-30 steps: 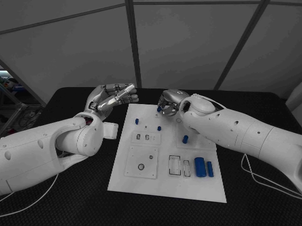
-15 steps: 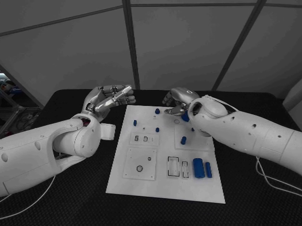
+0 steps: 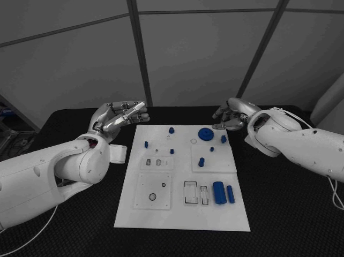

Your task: Assemble the parts on the task board

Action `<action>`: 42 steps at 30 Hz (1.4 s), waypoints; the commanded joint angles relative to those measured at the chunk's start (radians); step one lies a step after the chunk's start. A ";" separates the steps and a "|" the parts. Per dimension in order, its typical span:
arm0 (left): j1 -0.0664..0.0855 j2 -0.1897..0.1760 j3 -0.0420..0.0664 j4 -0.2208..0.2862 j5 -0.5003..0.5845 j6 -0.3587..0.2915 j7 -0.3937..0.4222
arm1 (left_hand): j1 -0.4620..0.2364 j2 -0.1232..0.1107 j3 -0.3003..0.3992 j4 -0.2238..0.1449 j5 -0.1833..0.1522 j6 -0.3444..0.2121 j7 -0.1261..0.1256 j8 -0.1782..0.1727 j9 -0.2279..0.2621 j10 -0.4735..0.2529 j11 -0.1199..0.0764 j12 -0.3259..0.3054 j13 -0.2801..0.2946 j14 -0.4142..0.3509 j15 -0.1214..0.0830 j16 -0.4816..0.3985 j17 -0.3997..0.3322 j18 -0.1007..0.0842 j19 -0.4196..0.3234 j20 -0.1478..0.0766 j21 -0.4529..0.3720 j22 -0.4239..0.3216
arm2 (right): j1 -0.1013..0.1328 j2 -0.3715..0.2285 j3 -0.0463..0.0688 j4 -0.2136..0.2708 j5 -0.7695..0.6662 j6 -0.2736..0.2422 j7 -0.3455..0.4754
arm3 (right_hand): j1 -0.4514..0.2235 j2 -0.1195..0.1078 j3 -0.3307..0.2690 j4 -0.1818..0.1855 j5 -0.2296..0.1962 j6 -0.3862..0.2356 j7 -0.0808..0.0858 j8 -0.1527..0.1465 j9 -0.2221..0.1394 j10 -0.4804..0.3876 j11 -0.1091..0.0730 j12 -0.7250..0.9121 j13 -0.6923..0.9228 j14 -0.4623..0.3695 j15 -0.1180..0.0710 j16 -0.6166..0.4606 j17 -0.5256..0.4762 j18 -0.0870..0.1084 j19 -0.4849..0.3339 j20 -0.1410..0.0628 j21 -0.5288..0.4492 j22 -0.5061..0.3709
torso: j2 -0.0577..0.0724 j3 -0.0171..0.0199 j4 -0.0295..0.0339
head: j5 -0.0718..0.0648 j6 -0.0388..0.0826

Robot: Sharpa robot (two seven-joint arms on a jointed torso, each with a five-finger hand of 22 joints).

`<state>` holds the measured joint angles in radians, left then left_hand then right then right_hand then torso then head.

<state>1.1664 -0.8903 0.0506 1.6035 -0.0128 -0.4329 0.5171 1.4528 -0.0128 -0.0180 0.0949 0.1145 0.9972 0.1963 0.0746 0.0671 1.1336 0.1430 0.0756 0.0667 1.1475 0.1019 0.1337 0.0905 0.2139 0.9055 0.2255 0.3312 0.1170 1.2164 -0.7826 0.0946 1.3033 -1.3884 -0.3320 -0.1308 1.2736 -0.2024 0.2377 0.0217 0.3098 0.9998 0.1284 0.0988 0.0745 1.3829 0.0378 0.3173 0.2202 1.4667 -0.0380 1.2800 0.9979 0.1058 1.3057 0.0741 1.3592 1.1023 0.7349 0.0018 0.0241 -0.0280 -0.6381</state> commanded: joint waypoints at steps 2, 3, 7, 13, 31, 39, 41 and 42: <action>0.002 0.003 0.001 -0.003 -0.012 0.021 -0.003 | 0.002 0.009 0.001 -0.005 -0.007 0.007 0.001 -0.006 0.000 0.007 0.000 0.004 0.001 0.008 0.002 0.001 0.001 -0.029 0.004 -0.004 0.003 -0.001 | 0.003 -0.011 0.000 0.005 0.065 0.083 -0.028 | 0.039 0.015 -0.090 0.049 0.018 -0.023 0.003 0.028 0.003 -0.077 -0.006 0.155 0.180 0.030 -0.005 0.068 0.109 -0.023 0.030 -0.003 0.031 0.057 | 0.000 0.0014 -0.0001 | -0.014 0.000; 0.002 0.003 0.001 -0.003 -0.012 0.021 -0.003 | 0.002 0.009 0.001 -0.005 -0.007 0.008 0.001 -0.006 0.000 0.007 0.000 0.004 0.001 0.008 0.002 0.001 0.001 -0.029 0.004 -0.004 0.003 -0.001 | 0.003 -0.011 0.000 0.002 0.064 0.089 -0.031 | 0.040 0.016 -0.100 0.058 0.015 -0.035 -0.001 0.027 0.001 -0.069 -0.002 0.183 0.203 0.033 0.000 0.079 0.129 -0.025 0.035 -0.003 0.036 0.068 | 0.001 0.0011 0.0004 | -0.015 -0.001; 0.002 0.005 0.001 -0.006 -0.013 0.023 -0.003 | 0.002 0.009 0.001 -0.005 -0.007 0.008 0.001 -0.006 -0.001 0.008 0.000 0.004 0.001 0.008 0.002 0.001 0.001 -0.029 0.004 -0.004 0.003 -0.001 | 0.003 0.003 0.000 -0.014 0.054 0.112 -0.040 | 0.083 0.026 -0.167 0.115 0.001 -0.076 0.005 0.042 -0.001 -0.105 0.007 0.390 0.426 0.043 0.011 0.125 0.211 -0.030 0.048 0.006 0.054 0.101 | 0.001 0.0002 0.0025 | -0.018 -0.003; 0.001 0.008 0.001 -0.009 -0.013 0.026 -0.003 | 0.001 0.009 0.000 -0.005 -0.007 0.008 0.001 -0.006 -0.001 0.008 0.000 0.004 0.001 0.009 0.002 0.001 0.001 -0.029 0.004 -0.005 0.003 -0.001 | 0.002 0.040 0.000 -0.039 0.044 0.132 -0.052 | 0.147 0.017 -0.225 0.209 -0.021 -0.132 0.021 0.046 -0.004 -0.101 0.023 0.586 0.643 0.053 0.023 0.170 0.299 -0.037 0.066 0.021 0.076 0.143 | 0.001 -0.0002 0.0023 | -0.022 -0.005; 0.001 0.010 0.001 -0.011 -0.013 0.027 -0.001 | 0.001 0.008 0.000 -0.006 -0.007 0.008 0.002 -0.007 -0.001 0.005 0.001 0.001 0.000 0.010 0.002 0.002 0.002 -0.029 0.005 -0.005 0.004 -0.001 | 0.001 0.103 -0.001 -0.088 0.008 0.174 -0.084 | 0.191 0.028 -0.234 0.262 -0.015 -0.128 0.025 0.075 -0.002 -0.024 0.025 0.832 0.904 0.070 0.028 0.220 0.404 -0.051 0.104 0.026 0.111 0.215 | 0.000 -0.0006 0.0020 | -0.023 -0.014; 0.001 0.010 0.001 -0.012 -0.013 0.027 -0.001 | 0.001 0.008 0.000 -0.006 -0.007 0.008 0.002 -0.007 -0.001 0.005 0.002 0.000 -0.001 0.010 0.002 0.001 0.002 -0.029 0.005 -0.005 0.004 -0.001 | 0.001 0.115 -0.001 -0.102 -0.001 0.197 -0.090 | 0.194 0.035 -0.231 0.259 -0.012 -0.121 0.024 0.082 -0.002 -0.007 0.025 0.880 0.954 0.073 0.028 0.227 0.419 -0.053 0.110 0.027 0.117 0.228 | 0.000 0.0000 0.0012 | -0.021 -0.015; 0.001 0.009 0.001 -0.012 -0.013 0.027 -0.001 | 0.001 0.008 0.000 -0.006 -0.007 0.008 0.002 -0.007 -0.001 0.005 0.002 0.000 -0.001 0.010 0.002 0.001 0.002 -0.029 0.005 -0.005 0.004 -0.001 | 0.001 0.118 -0.001 -0.105 -0.002 0.204 -0.091 | 0.196 0.036 -0.230 0.257 -0.013 -0.120 0.024 0.082 -0.002 -0.006 0.025 0.885 0.960 0.073 0.028 0.229 0.423 -0.054 0.112 0.027 0.119 0.231 | 0.000 0.0003 0.0011 | -0.020 -0.017; 0.001 0.009 0.001 -0.013 -0.013 0.026 -0.001 | 0.001 0.008 0.000 -0.006 -0.007 0.008 0.002 -0.007 -0.001 0.004 0.002 -0.001 -0.001 0.010 0.002 0.001 0.002 -0.029 0.005 -0.005 0.004 -0.001 | 0.000 0.120 -0.001 -0.107 -0.003 0.208 -0.092 | 0.196 0.036 -0.230 0.257 -0.013 -0.120 0.024 0.082 -0.002 -0.006 0.025 0.885 0.960 0.073 0.028 0.229 0.423 -0.054 0.112 0.027 0.119 0.231 | 0.000 0.0004 0.0011 | -0.020 -0.017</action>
<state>1.1660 -0.8815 0.0505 1.5906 -0.0175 -0.4182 0.5106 1.4529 -0.0129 -0.0180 0.0950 0.1145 0.9972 0.1964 0.0705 0.0671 1.1335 0.1431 0.0757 0.0662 1.1509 0.1054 0.1338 0.0912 0.2139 0.9081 0.2229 0.3313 0.1173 1.2155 -0.6643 0.0934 1.1977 -1.3779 -0.1530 -0.2144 1.4639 -0.1730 0.0022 0.2789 0.2924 0.8741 0.1530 0.1769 0.0714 1.3686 0.0625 1.2006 1.1806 1.4650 -0.0143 1.5047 1.3079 0.0694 1.4101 0.0998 1.4742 1.3080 0.7347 0.0014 0.0258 -0.0485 -0.6541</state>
